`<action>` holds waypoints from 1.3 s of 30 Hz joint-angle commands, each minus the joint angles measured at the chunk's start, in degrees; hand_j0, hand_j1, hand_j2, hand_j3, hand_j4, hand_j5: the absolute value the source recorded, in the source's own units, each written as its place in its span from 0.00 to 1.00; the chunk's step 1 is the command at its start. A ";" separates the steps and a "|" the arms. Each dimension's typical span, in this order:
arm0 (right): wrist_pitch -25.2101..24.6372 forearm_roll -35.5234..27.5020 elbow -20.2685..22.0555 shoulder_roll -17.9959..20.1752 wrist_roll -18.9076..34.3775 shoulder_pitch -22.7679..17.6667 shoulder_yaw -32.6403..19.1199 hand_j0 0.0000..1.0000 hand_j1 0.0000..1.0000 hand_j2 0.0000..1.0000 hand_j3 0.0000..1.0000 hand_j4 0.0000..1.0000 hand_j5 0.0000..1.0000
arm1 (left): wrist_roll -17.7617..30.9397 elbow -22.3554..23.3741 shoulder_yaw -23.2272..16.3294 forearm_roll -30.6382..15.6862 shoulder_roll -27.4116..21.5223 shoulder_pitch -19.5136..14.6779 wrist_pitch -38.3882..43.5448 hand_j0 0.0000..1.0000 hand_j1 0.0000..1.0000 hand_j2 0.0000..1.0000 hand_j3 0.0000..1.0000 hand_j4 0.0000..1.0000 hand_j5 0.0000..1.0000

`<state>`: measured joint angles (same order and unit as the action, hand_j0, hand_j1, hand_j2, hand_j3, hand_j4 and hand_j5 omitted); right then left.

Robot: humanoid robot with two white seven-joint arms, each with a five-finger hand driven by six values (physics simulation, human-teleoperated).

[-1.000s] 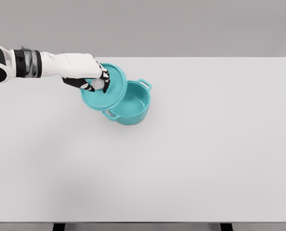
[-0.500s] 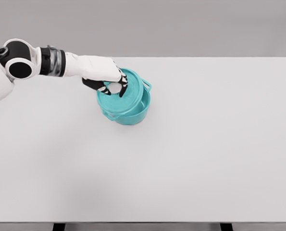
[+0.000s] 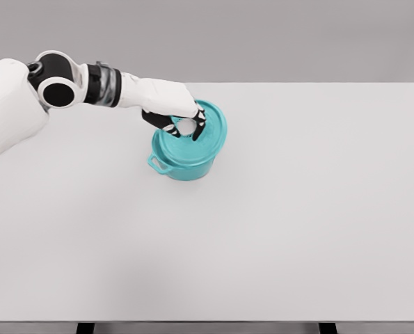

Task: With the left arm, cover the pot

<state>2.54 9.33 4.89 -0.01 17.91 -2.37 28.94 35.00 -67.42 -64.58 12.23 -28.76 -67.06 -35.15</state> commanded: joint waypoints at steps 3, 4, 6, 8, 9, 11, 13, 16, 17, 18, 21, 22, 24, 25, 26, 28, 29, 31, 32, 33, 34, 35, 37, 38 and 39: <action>0.01 -0.02 0.03 0.01 0.02 0.09 0.06 1.00 1.00 1.00 1.00 1.00 1.00 | 0.00 1.15 0.07 -0.27 0.37 0.00 0.15 0.42 0.42 0.42 0.42 0.42 0.42; 0.01 -0.02 0.03 0.01 0.02 0.09 -0.03 1.00 1.00 1.00 1.00 1.00 1.00 | 0.00 1.59 -0.19 -0.27 0.11 0.00 0.15 0.42 0.42 0.42 0.42 0.42 0.42; 0.01 -0.02 -0.06 0.01 0.02 0.00 -0.03 1.00 1.00 1.00 1.00 1.00 1.00 | 0.00 2.65 -0.28 -0.27 -0.07 -0.09 0.15 0.42 0.42 0.42 0.42 0.42 0.42; 0.01 -0.02 -0.06 0.01 0.02 0.00 0.06 1.00 1.00 1.00 1.00 1.00 1.00 | 0.00 3.00 -0.28 -0.27 0.02 -0.09 0.15 0.43 0.43 0.43 0.43 0.43 0.43; 0.01 -0.02 0.03 0.01 0.02 0.00 -0.03 1.00 1.00 1.00 1.00 1.00 1.00 | 0.00 3.26 -0.28 -0.27 0.10 -0.09 0.15 0.43 0.43 0.43 0.43 0.43 0.43; 0.01 -0.02 -0.06 0.01 0.02 0.09 0.06 1.00 1.00 1.00 1.00 1.00 1.00 | 0.00 3.26 -0.28 -0.27 0.37 -0.09 0.15 0.43 0.43 0.43 0.43 0.43 0.43; 0.01 -0.02 0.03 0.01 0.02 0.09 0.06 1.00 1.00 1.00 1.00 1.00 1.00 | 0.00 3.26 -0.37 -0.27 0.46 -0.09 0.15 0.44 0.44 0.44 0.44 0.44 0.44; 0.01 -0.02 0.03 0.01 0.02 0.09 0.06 1.00 1.00 1.00 1.00 1.00 1.00 | 0.00 3.61 -0.81 -0.27 0.37 -0.09 0.15 0.46 0.46 0.46 0.46 0.46 0.46; 0.01 -0.02 0.03 0.01 0.02 0.00 -0.03 1.00 1.00 1.00 1.00 1.00 1.00 | 0.00 3.53 -0.81 -0.27 0.28 -0.09 0.15 0.46 0.46 0.46 0.46 0.46 0.46; 0.01 -0.02 0.03 0.01 0.02 0.00 -0.03 1.00 1.00 1.00 1.00 1.00 1.00 | 0.00 3.61 -0.81 -0.27 0.28 -0.09 0.15 0.47 0.47 0.47 0.47 0.47 0.47; 0.01 -0.02 0.03 0.01 0.02 0.00 0.06 1.00 1.00 1.00 1.00 1.00 1.00 | 0.00 3.53 -1.07 -0.27 0.28 -0.09 0.15 0.48 0.48 0.48 0.48 0.48 0.48; 0.01 -0.02 0.03 0.01 0.02 0.09 0.06 1.00 1.00 1.00 1.00 1.00 1.00 | 0.00 3.53 -1.16 -0.27 0.28 0.00 0.15 0.49 0.49 0.49 0.49 0.49 0.49; 0.01 -0.02 0.03 0.01 0.02 0.00 -0.03 1.00 1.00 1.00 1.00 1.00 1.00 | 0.00 3.53 -1.16 -0.27 0.28 0.00 0.15 0.52 0.52 0.52 0.52 0.52 0.52; 0.01 -0.02 -0.06 0.01 0.02 0.00 0.06 1.00 1.00 1.00 1.00 1.00 1.00 | 0.00 3.61 -1.16 -0.27 0.28 -0.09 0.15 0.53 0.53 0.53 0.53 0.53 0.53; 0.01 -0.02 0.03 0.01 0.02 0.09 0.06 1.00 1.00 1.00 1.00 1.00 1.00 | 0.00 3.53 -1.16 -0.27 0.28 0.00 0.15 0.56 0.56 0.56 0.56 0.56 0.56; 0.01 -0.02 0.03 0.01 0.02 0.09 -0.03 1.00 1.00 1.00 1.00 1.00 1.00 | 0.00 3.61 -1.16 -0.27 0.19 0.00 0.15 0.57 0.57 0.57 0.57 0.57 0.57; 0.01 -0.02 0.03 0.01 0.02 0.00 0.06 1.00 1.00 1.00 1.00 1.00 1.00 | 0.00 3.61 -1.25 -0.27 0.19 0.00 0.15 0.57 0.57 0.57 0.57 0.57 0.57; 0.01 -0.02 0.03 0.01 0.02 0.00 0.06 1.00 1.00 1.00 1.00 1.00 1.00 | 0.00 3.61 -1.51 -0.27 0.19 0.00 0.15 0.60 0.60 0.60 0.60 0.60 0.60; 0.01 -0.02 0.03 0.01 0.02 0.09 0.06 1.00 1.00 1.00 1.00 1.00 1.00 | 0.00 3.61 -1.51 -0.27 0.19 0.00 0.15 0.61 0.61 0.61 0.61 0.61 0.61; 0.01 -0.02 0.03 0.01 0.02 0.00 -0.03 1.00 1.00 1.00 1.00 1.00 1.00 | 0.00 3.61 -1.51 -0.27 0.28 -0.09 0.15 0.62 0.62 0.62 0.62 0.62 0.62; 0.01 -0.02 -0.06 0.01 0.02 0.00 0.06 1.00 1.00 1.00 1.00 1.00 1.00 | 0.00 3.61 -1.51 -0.27 0.28 0.00 0.15 0.62 0.62 0.62 0.62 0.62 0.62; 0.01 -0.02 0.03 0.01 0.02 0.00 0.06 1.00 1.00 1.00 1.00 1.00 1.00 | 0.00 3.61 -1.51 -0.27 0.28 0.00 0.15 0.63 0.63 0.63 0.63 0.63 0.63; 0.01 -0.02 0.03 0.01 0.02 0.00 0.06 1.00 1.00 1.00 1.00 1.00 1.00 | 0.00 3.61 -1.51 -0.27 0.28 0.00 0.15 0.65 0.65 0.65 0.65 0.65 0.65; 0.01 -0.02 0.03 0.01 0.02 0.09 0.06 1.00 1.00 1.00 1.00 1.00 1.00 | 0.00 3.61 -1.60 -0.27 0.28 0.00 0.15 0.68 0.68 0.68 0.68 0.68 0.68; 0.01 -0.02 -0.06 0.01 0.02 0.09 -0.03 1.00 1.00 1.00 1.00 1.00 1.00 | 0.00 3.61 -1.60 -0.27 0.28 0.00 0.15 0.68 0.68 0.68 0.68 0.68 0.68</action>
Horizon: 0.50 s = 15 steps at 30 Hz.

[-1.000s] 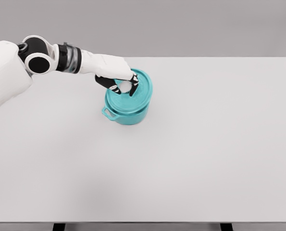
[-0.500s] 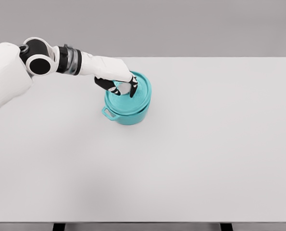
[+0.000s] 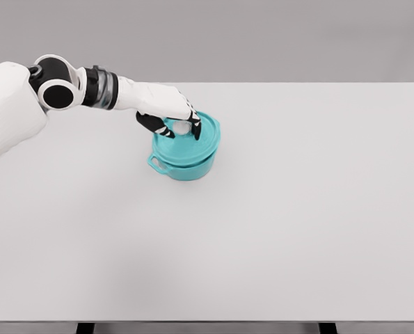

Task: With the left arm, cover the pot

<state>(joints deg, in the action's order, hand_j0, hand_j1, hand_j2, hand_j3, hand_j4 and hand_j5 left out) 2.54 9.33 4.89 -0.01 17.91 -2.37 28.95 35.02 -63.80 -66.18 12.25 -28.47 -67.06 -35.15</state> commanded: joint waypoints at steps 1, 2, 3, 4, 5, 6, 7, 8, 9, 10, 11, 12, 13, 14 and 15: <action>0.01 -0.01 -0.06 0.01 0.02 0.00 0.05 1.00 1.00 1.00 1.00 1.00 1.00 | -0.02 -0.01 0.09 -0.30 -0.01 0.00 0.15 0.68 0.68 0.68 0.68 0.68 0.68; 0.01 -0.01 0.03 0.01 0.02 0.00 0.05 1.00 1.00 1.00 1.00 1.00 1.00 | -0.02 -0.01 0.00 -0.30 -0.01 0.00 0.15 0.69 0.69 0.69 0.69 0.69 0.69; 0.01 -0.01 0.03 0.01 0.02 0.00 -0.04 1.00 1.00 1.00 1.00 1.00 1.00 | -0.02 0.08 0.09 -0.30 -0.01 0.00 0.15 0.69 0.69 0.69 0.69 0.69 0.69; 0.01 -0.01 0.03 0.01 0.02 0.09 -0.04 1.00 1.00 1.00 1.00 1.00 1.00 | -0.02 0.35 0.00 -0.30 0.08 0.00 0.15 0.70 0.70 0.70 0.70 0.70 0.70; 0.01 -0.01 0.03 0.01 0.02 0.09 -0.04 1.00 1.00 1.00 1.00 1.00 1.00 | -0.02 0.43 0.00 -0.30 0.08 0.00 0.15 0.71 0.71 0.71 0.71 0.71 0.71; 0.01 -0.01 0.03 0.01 0.02 0.00 0.05 1.00 1.00 1.00 1.00 1.00 1.00 | -0.02 0.43 0.00 -0.30 -0.01 0.00 0.15 0.72 0.72 0.72 0.72 0.72 0.72; 0.01 -0.01 0.03 0.01 0.02 0.00 0.05 1.00 1.00 1.00 1.00 1.00 1.00 | -0.02 0.52 0.00 -0.30 -0.01 0.00 0.15 0.72 0.72 0.72 0.72 0.72 0.72; 0.01 -0.01 -0.06 0.01 0.02 0.00 0.05 1.00 1.00 1.00 1.00 1.00 1.00 | -0.02 0.52 0.09 -0.30 -0.01 -0.09 0.15 0.73 0.73 0.73 0.73 0.73 0.73; 0.01 -0.01 0.03 0.01 0.02 0.00 -0.04 1.00 1.00 1.00 1.00 1.00 1.00 | -0.02 0.52 0.09 -0.30 -0.10 -0.09 0.15 0.73 0.73 0.73 0.73 0.73 0.73; 0.01 -0.01 0.03 0.01 0.02 0.09 0.05 1.00 1.00 1.00 1.00 1.00 1.00 | -0.02 0.52 0.00 -0.30 -0.19 0.00 0.15 0.73 0.73 0.73 0.73 0.73 0.73; 0.01 -0.01 -0.06 0.01 0.02 0.09 0.05 1.00 1.00 1.00 1.00 1.00 1.00 | -0.02 0.61 0.00 -0.21 -0.36 -0.09 0.15 0.73 0.73 0.73 0.73 0.73 0.73; 0.01 -0.01 0.03 0.01 0.02 0.09 0.05 1.00 1.00 1.00 1.00 1.00 1.00 | -0.02 0.96 0.00 -0.12 -0.45 0.00 0.15 0.73 0.73 0.73 0.73 0.73 0.73; 0.01 -0.01 -0.06 0.01 0.02 0.09 0.05 1.00 1.00 1.00 1.00 1.00 1.00 | -0.02 1.05 0.00 0.05 -0.45 -0.09 0.15 0.73 0.73 0.73 0.73 0.73 0.73; 0.01 -0.01 0.03 0.01 0.02 0.00 0.05 1.00 1.00 1.00 1.00 1.00 1.00 | -0.02 1.23 0.00 0.14 -0.45 -0.09 0.15 0.73 0.73 0.73 0.73 0.73 0.73; 0.01 -0.01 0.03 0.01 0.02 0.09 0.05 1.00 1.00 1.00 1.00 1.00 1.00 | -0.02 1.40 -0.09 0.14 -0.54 -0.09 0.15 0.73 0.73 0.73 0.73 0.73 0.73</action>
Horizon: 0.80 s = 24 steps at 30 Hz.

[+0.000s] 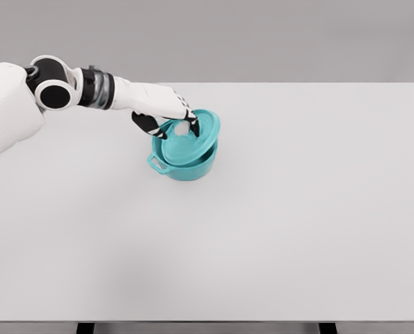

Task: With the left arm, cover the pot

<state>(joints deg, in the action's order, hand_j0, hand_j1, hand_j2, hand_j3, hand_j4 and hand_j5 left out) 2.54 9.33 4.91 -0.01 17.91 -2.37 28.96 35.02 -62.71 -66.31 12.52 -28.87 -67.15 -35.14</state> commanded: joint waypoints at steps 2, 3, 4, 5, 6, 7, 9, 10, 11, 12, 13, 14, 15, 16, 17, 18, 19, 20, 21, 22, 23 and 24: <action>0.01 -0.01 0.01 0.01 0.02 0.00 0.05 1.00 1.00 1.00 1.00 1.00 1.00 | -0.02 0.75 -0.32 0.05 -0.14 0.09 0.14 0.73 0.73 0.73 0.73 0.73 0.73; 0.01 -0.01 0.01 0.01 0.02 0.00 0.05 1.00 1.00 1.00 1.00 1.00 1.00 | -0.02 0.92 -0.40 0.05 -0.22 0.09 0.14 0.73 0.73 0.73 0.73 0.73 0.73; 0.01 -0.01 0.01 0.01 0.02 0.09 0.05 1.00 1.00 1.00 1.00 1.00 1.00 | -0.02 1.27 -0.49 0.14 -0.22 0.09 0.14 0.73 0.73 0.73 0.73 0.73 0.73; 0.01 -0.01 0.01 0.01 0.02 0.00 -0.04 1.00 1.00 1.00 1.00 1.00 1.00 | -0.02 1.27 -0.58 0.14 -0.22 0.00 0.14 0.74 0.74 0.74 0.74 0.74 0.74; 0.01 -0.01 0.01 0.01 0.02 0.00 0.05 1.00 1.00 1.00 1.00 1.00 1.00 | -0.02 1.27 -0.58 0.14 -0.14 0.09 0.14 0.75 0.75 0.75 0.75 0.75 0.75; 0.01 -0.01 0.01 0.01 0.02 0.00 -0.04 1.00 1.00 1.00 1.00 1.00 1.00 | -0.02 1.27 -0.58 0.14 -0.14 0.00 0.14 0.82 0.82 0.82 0.82 0.82 0.82; 0.01 -0.01 -0.08 0.01 0.02 0.00 -0.04 1.00 1.00 1.00 1.00 1.00 1.00 | -0.02 1.27 -0.58 0.14 -0.14 0.09 0.14 0.92 0.92 0.92 0.92 0.92 0.92; 0.01 -0.01 0.01 0.01 0.02 0.00 -0.04 1.00 1.00 1.00 1.00 1.00 1.00 | -0.02 1.36 -0.58 0.14 -0.14 0.09 0.14 0.97 0.97 0.97 0.97 0.97 0.97; 0.01 -0.01 0.01 0.01 0.02 0.09 -0.04 1.00 1.00 1.00 1.00 1.00 1.00 | -0.02 1.62 -0.58 0.14 0.04 0.09 0.14 1.00 1.00 1.00 1.00 1.00 1.00; 0.01 -0.01 0.01 0.01 0.02 0.09 -0.04 1.00 1.00 1.00 1.00 1.00 1.00 | -0.02 1.71 -0.58 0.14 0.22 0.26 0.14 1.00 1.00 1.00 1.00 1.00 1.00; 0.01 -0.01 0.01 0.01 0.02 0.09 0.05 1.00 1.00 1.00 1.00 1.00 1.00 | -0.02 1.80 -0.58 0.75 0.39 0.44 0.14 1.00 1.00 1.00 1.00 1.00 1.00; 0.01 -0.01 0.01 0.01 0.02 0.00 0.05 1.00 1.00 1.00 1.00 1.00 1.00 | -0.02 1.80 -0.58 0.93 0.39 0.53 0.14 1.00 1.00 1.00 1.00 1.00 1.00; 0.01 -0.01 0.01 0.01 0.02 0.00 0.05 1.00 1.00 1.00 1.00 1.00 1.00 | -0.02 1.80 -0.58 1.01 0.39 0.53 0.14 1.00 1.00 1.00 1.00 1.00 1.00; 0.01 -0.01 0.01 0.01 0.02 0.09 -0.04 1.00 1.00 1.00 1.00 1.00 1.00 | -0.02 1.80 -0.58 1.02 0.30 0.61 0.14 1.00 1.00 1.00 1.00 1.00 1.00; 0.01 -0.01 -0.08 0.01 0.02 0.09 -0.04 1.00 1.00 1.00 1.00 1.00 1.00 | -0.02 1.80 -0.58 1.02 0.22 0.62 0.14 1.00 1.00 1.00 1.00 1.00 1.00; 0.01 -0.01 0.01 0.01 0.02 0.09 0.05 1.00 1.00 1.00 1.00 1.00 1.00 | -0.02 1.80 -0.67 1.10 0.22 0.62 0.14 1.00 1.00 1.00 1.00 1.00 1.00; 0.01 -0.01 -0.08 0.01 0.02 0.00 -0.04 1.00 1.00 1.00 1.00 1.00 1.00 | -0.02 1.80 -0.67 1.10 0.22 0.62 0.14 1.00 1.00 1.00 1.00 1.00 1.00; 0.01 -0.01 0.01 0.01 0.02 0.00 0.05 1.00 1.00 1.00 1.00 1.00 1.00 | -0.02 1.80 -0.76 1.10 0.22 0.79 0.14 1.00 1.00 1.00 1.00 1.00 1.00; 0.01 -0.01 0.01 0.01 0.02 0.00 -0.04 1.00 1.00 1.00 1.00 1.00 1.00 | -0.02 1.80 -0.93 1.28 0.13 0.79 0.14 1.00 1.00 1.00 1.00 1.00 1.00; 0.01 -0.01 0.01 0.01 0.02 0.00 -0.04 1.00 1.00 1.00 1.00 1.00 1.00 | -0.02 1.80 -1.11 1.45 0.13 0.79 0.14 1.00 1.00 1.00 1.00 1.00 1.00; 0.01 -0.01 -0.08 0.01 0.02 0.09 0.05 1.00 1.00 1.00 1.00 1.00 1.00 | -0.02 1.80 -1.11 1.63 0.13 0.97 0.14 1.00 1.00 1.00 1.00 1.00 1.00; 0.01 -0.01 -0.08 0.01 0.02 0.00 0.05 1.00 1.00 1.00 1.00 1.00 1.00 | -0.02 1.80 -1.11 1.72 0.13 1.14 0.14 1.00 1.00 1.00 1.00 1.00 1.00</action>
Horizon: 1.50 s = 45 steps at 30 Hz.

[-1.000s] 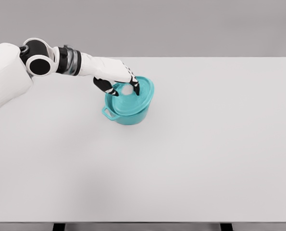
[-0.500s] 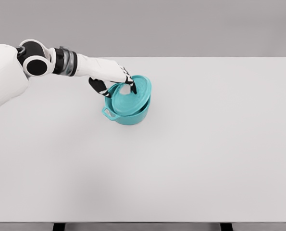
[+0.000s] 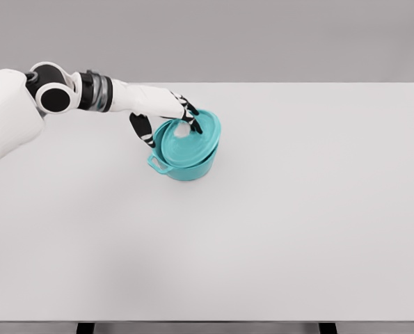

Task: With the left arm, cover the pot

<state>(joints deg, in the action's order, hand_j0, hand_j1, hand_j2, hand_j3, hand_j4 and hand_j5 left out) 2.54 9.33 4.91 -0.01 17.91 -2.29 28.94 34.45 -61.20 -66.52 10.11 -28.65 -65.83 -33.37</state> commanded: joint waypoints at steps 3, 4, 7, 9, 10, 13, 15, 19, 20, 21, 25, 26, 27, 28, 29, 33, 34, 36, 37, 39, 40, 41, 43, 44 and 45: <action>0.01 -0.01 0.02 0.01 0.02 -0.09 0.06 1.00 1.00 1.00 1.00 1.00 1.00 | 0.55 0.30 -0.89 4.83 0.17 0.97 -1.63 1.00 1.00 1.00 1.00 1.00 1.00; 0.01 -0.01 0.02 0.01 0.02 -0.09 0.06 1.00 1.00 1.00 1.00 1.00 1.00 | 0.55 0.30 -0.89 5.53 0.17 1.06 -1.63 1.00 1.00 1.00 1.00 1.00 1.00; 0.01 -0.01 0.02 0.01 0.02 0.00 -0.02 1.00 1.00 1.00 1.00 1.00 1.00 | 0.55 0.30 -0.89 5.80 0.00 1.06 -1.63 1.00 1.00 1.00 1.00 1.00 1.00; 0.01 -0.01 0.02 0.01 0.02 -0.09 -0.02 1.00 1.00 1.00 1.00 1.00 1.00 | 0.55 0.21 -0.89 5.89 -0.35 0.97 -1.63 1.00 1.00 1.00 1.00 1.00 1.00; 0.01 -0.01 0.02 0.01 0.02 -0.09 -0.02 1.00 1.00 1.00 1.00 1.00 1.00 | 0.55 0.21 -0.89 6.67 -0.44 0.97 -1.63 1.00 1.00 1.00 1.00 1.00 1.00; 0.01 -0.01 0.02 0.01 0.02 -0.09 0.06 1.00 1.00 1.00 1.00 1.00 1.00 | 0.55 0.21 -0.89 7.91 -1.14 0.88 -1.63 1.00 1.00 1.00 1.00 1.00 1.00; 0.01 -0.01 -0.07 0.01 0.02 0.00 -0.02 1.00 1.00 1.00 1.00 1.00 1.00 | 0.55 0.21 -0.89 7.91 -1.67 0.71 -1.63 1.00 1.00 1.00 1.00 1.00 1.00; 0.01 -0.01 0.02 0.01 0.02 0.00 0.06 1.00 1.00 1.00 1.00 1.00 1.00 | 0.55 -0.14 -0.89 7.91 -2.03 0.44 -1.63 1.00 1.00 1.00 1.00 1.00 1.00; 0.01 -0.01 0.02 0.01 0.02 0.00 0.06 1.00 1.00 1.00 1.00 1.00 1.00 | 0.55 -0.32 -0.89 7.91 -2.29 0.44 -1.63 1.00 1.00 1.00 1.00 1.00 1.00; 0.01 -0.01 0.02 0.01 0.02 -0.09 -0.02 1.00 1.00 1.00 1.00 1.00 1.00 | 0.55 -0.50 -0.89 7.91 -2.73 0.27 -1.63 1.00 1.00 1.00 1.00 1.00 1.00; 0.01 -0.01 -0.07 0.01 0.02 -0.09 -0.02 1.00 1.00 1.00 1.00 1.00 1.00 | 0.55 -0.67 -0.89 7.91 -3.52 -0.17 -1.63 1.00 1.00 1.00 1.00 1.00 1.00; 0.01 -0.01 -0.07 0.01 0.02 0.00 -0.02 1.00 1.00 1.00 1.00 1.00 1.00 | 0.55 -1.99 -0.89 7.91 -4.48 -0.17 -1.63 1.00 1.00 1.00 1.00 1.00 1.00; 0.01 -0.01 0.02 0.01 0.02 -0.09 -0.02 1.00 1.00 1.00 1.00 1.00 1.00 | 0.55 -2.60 -0.89 7.82 -4.66 -0.17 -1.63 1.00 1.00 1.00 1.00 1.00 1.00; 0.01 -0.01 0.02 0.01 0.02 0.00 0.06 1.00 1.00 1.00 1.00 1.00 1.00 | 0.55 -3.22 -0.89 7.82 -4.75 -0.17 -1.63 1.00 1.00 1.00 1.00 1.00 1.00; 0.01 -0.01 -0.07 0.01 0.02 -0.09 -0.02 1.00 1.00 1.00 1.00 1.00 1.00 | 0.55 -3.83 -0.89 7.91 -4.93 -0.09 -1.63 1.00 1.00 1.00 1.00 1.00 1.00; 0.01 -0.01 0.02 0.01 0.02 0.00 0.06 1.00 1.00 1.00 1.00 1.00 1.00 | 0.55 -7.17 -0.89 7.82 -5.28 -0.17 -1.63 1.00 1.00 1.00 1.00 1.00 1.00; 0.01 -0.01 0.02 0.01 0.02 -0.09 0.06 1.00 1.00 1.00 1.00 1.00 1.00 | 0.55 -7.44 -0.89 7.82 -5.19 -0.17 -1.63 1.00 1.00 1.00 1.00 1.00 1.00; 0.01 -0.01 0.02 0.01 0.02 -0.09 -0.02 1.00 1.00 1.00 1.00 1.00 1.00 | 0.55 -7.44 -0.89 7.82 -5.10 -0.17 -1.63 1.00 1.00 1.00 1.00 1.00 1.00; 0.01 -0.01 0.02 0.01 0.02 0.00 -0.02 1.00 1.00 1.00 1.00 1.00 1.00 | 0.55 -7.35 -0.89 7.82 -5.01 -0.17 -1.63 1.00 1.00 1.00 1.00 1.00 1.00; 0.01 -0.01 0.02 0.01 0.02 0.00 -0.02 1.00 1.00 1.00 1.00 1.00 1.00 | 0.55 -7.26 -0.81 7.82 -5.01 -0.17 -1.63 1.00 1.00 1.00 1.00 1.00 1.00; 0.01 -0.01 0.02 0.01 0.02 -0.09 0.06 1.00 1.00 1.00 1.00 1.00 1.00 | 0.55 -7.09 -0.81 7.73 -5.01 -0.17 -1.63 1.00 1.00 1.00 1.00 1.00 1.00; 0.01 -0.01 0.02 0.01 0.02 -0.09 0.06 1.00 1.00 1.00 1.00 1.00 1.00 | 0.55 -7.09 -0.72 7.73 -5.01 -0.26 -1.63 1.00 1.00 1.00 1.00 1.00 1.00; 0.01 -0.01 0.02 0.01 0.02 -0.09 0.06 1.00 1.00 1.00 1.00 1.00 1.00 | 0.55 -7.09 -0.72 7.73 -5.01 -0.35 -1.63 1.00 1.00 1.00 1.00 1.00 1.00; 0.01 -0.01 0.02 0.01 0.02 -0.09 -0.02 1.00 1.00 1.00 1.00 1.00 1.00 | 0.55 -7.09 -0.72 7.73 -5.01 -0.35 -1.63 1.00 1.00 1.00 1.00 1.00 1.00; 0.01 -0.01 0.02 0.01 0.02 0.00 0.06 1.00 1.00 1.00 1.00 1.00 1.00 | 0.55 -7.09 -0.72 7.73 -5.01 -0.35 -1.63 1.00 1.00 1.00 1.00 1.00 1.00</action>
<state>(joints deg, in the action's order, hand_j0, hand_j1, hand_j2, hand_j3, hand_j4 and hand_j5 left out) 2.54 9.33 4.91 -0.01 17.91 -2.37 28.94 35.01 -68.28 -67.33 18.10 -33.64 -66.18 -35.12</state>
